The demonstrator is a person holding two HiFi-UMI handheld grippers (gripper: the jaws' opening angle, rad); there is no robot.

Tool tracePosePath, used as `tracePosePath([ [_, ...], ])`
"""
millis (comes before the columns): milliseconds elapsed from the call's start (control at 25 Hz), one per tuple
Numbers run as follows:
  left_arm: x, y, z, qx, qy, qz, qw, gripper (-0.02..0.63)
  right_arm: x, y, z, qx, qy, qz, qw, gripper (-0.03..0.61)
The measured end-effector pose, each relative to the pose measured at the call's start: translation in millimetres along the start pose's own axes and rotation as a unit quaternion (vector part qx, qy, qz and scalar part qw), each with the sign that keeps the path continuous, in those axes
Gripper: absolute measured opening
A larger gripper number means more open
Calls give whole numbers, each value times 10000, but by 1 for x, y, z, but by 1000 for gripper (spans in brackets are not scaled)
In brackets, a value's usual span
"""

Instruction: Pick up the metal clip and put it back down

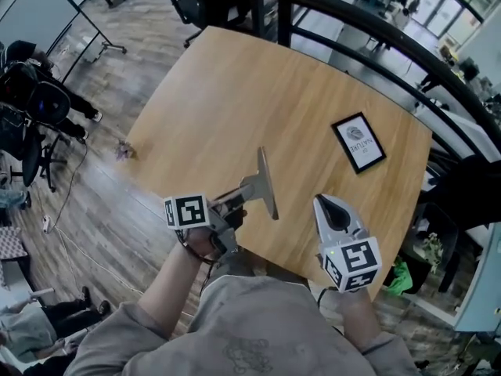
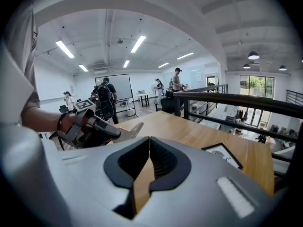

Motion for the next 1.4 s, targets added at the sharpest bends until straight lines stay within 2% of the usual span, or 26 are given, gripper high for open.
tracePosePath([
  [120,23,-9,-18,135,122,-167,9997,3,-11,-24,-8,262,86,-42,9996,12],
  [280,48,-25,-44,177,310,32,9994,3,-32,-52,-16,570,170,-132,9981,12],
  [400,63,-36,-60,164,482,322,9982,3,-49,-65,-20,713,221,-169,9971,12],
  [480,69,-38,-71,165,597,340,9975,3,-62,-67,-21,741,245,-168,9968,12],
  [800,67,-50,-109,138,520,0,9986,3,-102,-75,-24,696,407,-140,9966,12],
  [960,68,-49,-103,58,709,324,9969,3,-99,-68,-26,711,463,-140,9963,12],
  [1040,67,-49,-105,111,716,133,9973,3,-101,-70,-23,743,466,-133,9961,12],
  [1160,64,-56,-114,377,714,-134,9966,3,-107,-75,-17,754,426,-184,9961,12],
  [1240,58,-64,-129,707,541,-455,9950,3,-114,-78,-10,725,332,-232,9965,12],
  [1400,44,-89,-166,1409,389,-544,9878,3,-126,-85,11,718,-125,27,9973,12],
])
Point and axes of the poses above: the fingertips, and each gripper's own axes: z forward along the fingers, x to its right, y out of its underside, the point moved 6 cm from there along -z, backward along the fingers, and after that the axes turned 6 degrees about y, right-handed, at the moved point
